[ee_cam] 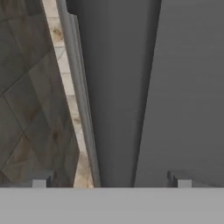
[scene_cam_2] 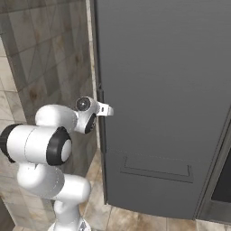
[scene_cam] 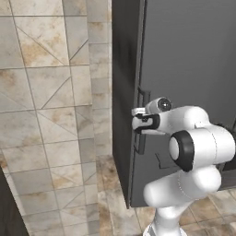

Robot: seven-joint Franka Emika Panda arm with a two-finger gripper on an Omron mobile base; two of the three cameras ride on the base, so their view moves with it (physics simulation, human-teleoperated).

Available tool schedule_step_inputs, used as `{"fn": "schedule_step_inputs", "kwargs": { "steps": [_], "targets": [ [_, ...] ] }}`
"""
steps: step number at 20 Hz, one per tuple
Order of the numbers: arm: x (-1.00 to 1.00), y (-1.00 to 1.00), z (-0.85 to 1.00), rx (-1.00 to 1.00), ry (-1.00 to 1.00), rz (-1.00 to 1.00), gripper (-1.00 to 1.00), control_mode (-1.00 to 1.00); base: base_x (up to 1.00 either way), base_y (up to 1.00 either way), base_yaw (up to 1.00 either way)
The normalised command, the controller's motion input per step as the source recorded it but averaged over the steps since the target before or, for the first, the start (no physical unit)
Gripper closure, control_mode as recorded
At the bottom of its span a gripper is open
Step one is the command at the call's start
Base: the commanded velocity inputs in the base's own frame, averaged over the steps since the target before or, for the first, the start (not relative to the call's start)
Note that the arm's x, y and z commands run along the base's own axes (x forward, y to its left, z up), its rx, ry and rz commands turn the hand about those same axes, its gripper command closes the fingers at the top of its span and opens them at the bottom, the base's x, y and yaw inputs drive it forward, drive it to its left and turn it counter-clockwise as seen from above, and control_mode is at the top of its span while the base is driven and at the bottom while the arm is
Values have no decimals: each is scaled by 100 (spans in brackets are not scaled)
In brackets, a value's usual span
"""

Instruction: Take the cupcake and donut from the fridge and place them on the empty tray on the dining counter.

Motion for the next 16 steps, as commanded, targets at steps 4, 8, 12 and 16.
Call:
{"fn": "schedule_step_inputs", "kwargs": {
  "steps": [4,8,12,16],
  "targets": [
    [88,-6,-3,5,0,0,-100,-100,0,0,0],
    [91,-16,0,5,0,0,-100,-100,0,0,0],
    [96,-6,0,4,0,3,100,-100,0,0,0],
    [47,0,0,0,11,2,100,-100,0,0,0]
  ]
}}
